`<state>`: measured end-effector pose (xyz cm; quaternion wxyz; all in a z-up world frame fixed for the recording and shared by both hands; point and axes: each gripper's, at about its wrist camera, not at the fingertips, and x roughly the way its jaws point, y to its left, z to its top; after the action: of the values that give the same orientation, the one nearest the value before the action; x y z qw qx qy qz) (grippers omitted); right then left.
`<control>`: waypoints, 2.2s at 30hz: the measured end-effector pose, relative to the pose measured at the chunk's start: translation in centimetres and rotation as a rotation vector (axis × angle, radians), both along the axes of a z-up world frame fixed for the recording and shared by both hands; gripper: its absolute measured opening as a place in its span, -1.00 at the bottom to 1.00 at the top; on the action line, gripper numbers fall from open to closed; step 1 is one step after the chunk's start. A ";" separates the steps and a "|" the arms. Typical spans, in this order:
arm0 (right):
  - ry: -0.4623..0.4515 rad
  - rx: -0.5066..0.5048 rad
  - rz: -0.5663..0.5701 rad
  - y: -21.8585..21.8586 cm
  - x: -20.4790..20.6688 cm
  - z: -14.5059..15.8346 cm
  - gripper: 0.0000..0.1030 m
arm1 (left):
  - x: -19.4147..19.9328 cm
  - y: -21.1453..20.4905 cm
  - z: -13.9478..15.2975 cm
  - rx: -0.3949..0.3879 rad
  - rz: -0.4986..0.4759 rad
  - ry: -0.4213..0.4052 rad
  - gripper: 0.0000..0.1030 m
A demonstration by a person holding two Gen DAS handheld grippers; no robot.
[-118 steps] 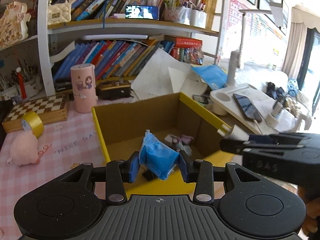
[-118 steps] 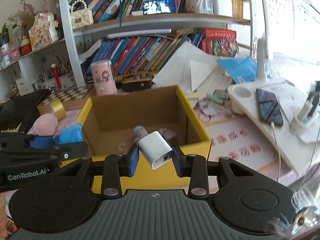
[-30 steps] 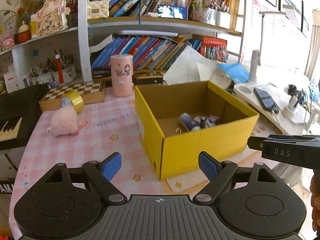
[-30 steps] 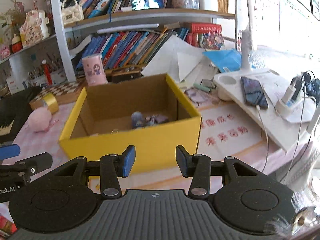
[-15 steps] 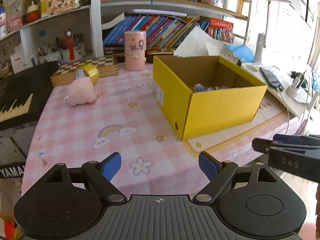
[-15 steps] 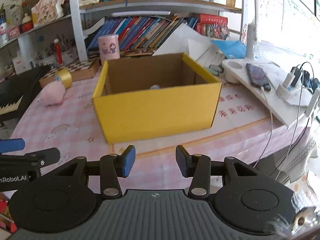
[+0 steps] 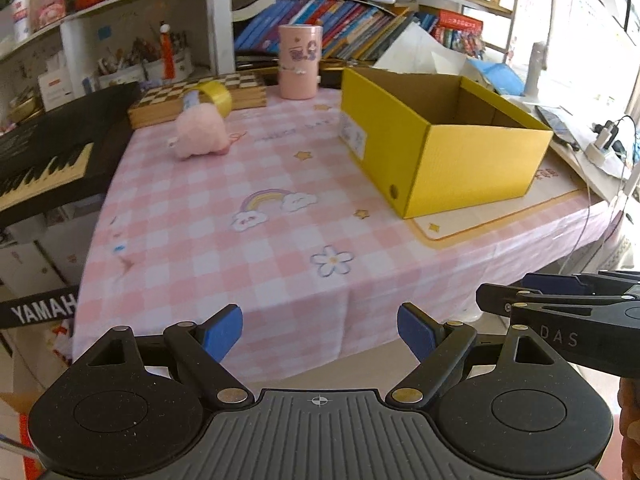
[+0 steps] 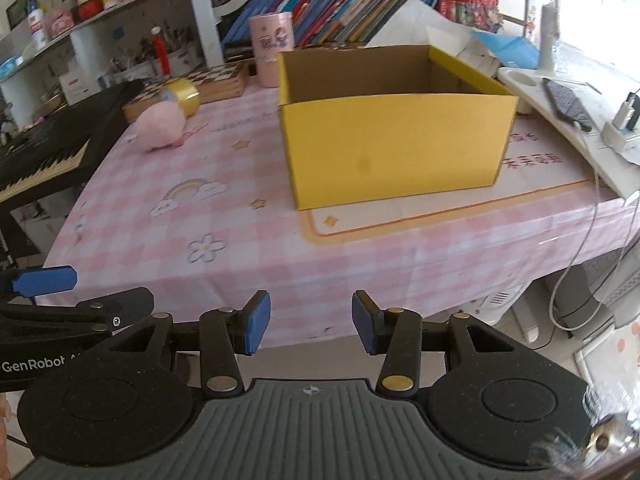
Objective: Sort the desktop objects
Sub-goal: 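Lift both open tools out of the box and move back toward the plush toy and tape, then grasp the gold tape roll with the right tool while the left tool grasps the pink plush toy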
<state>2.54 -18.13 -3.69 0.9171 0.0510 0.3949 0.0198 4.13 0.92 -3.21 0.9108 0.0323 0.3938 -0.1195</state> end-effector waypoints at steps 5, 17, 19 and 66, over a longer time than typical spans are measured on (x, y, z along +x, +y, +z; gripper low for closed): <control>-0.006 0.003 0.050 2.1 0.1 0.1 -0.12 | -0.5 2.0 0.1 -0.002 0.046 -0.007 0.69; -0.034 -0.012 0.185 7.5 1.1 0.8 -0.09 | -1.2 7.2 0.7 -0.017 0.173 -0.042 0.69; -0.041 -0.015 0.206 8.4 1.4 1.0 -0.09 | -1.2 7.9 0.8 -0.019 0.194 -0.048 0.69; -0.070 0.002 0.321 11.1 21.4 1.7 -0.05 | 16.3 9.1 1.0 0.004 0.309 -0.060 0.69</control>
<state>23.92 -7.00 -1.97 0.9152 -0.0124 0.3659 0.1685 20.41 10.07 -2.24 0.9297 -0.0233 0.3667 0.0240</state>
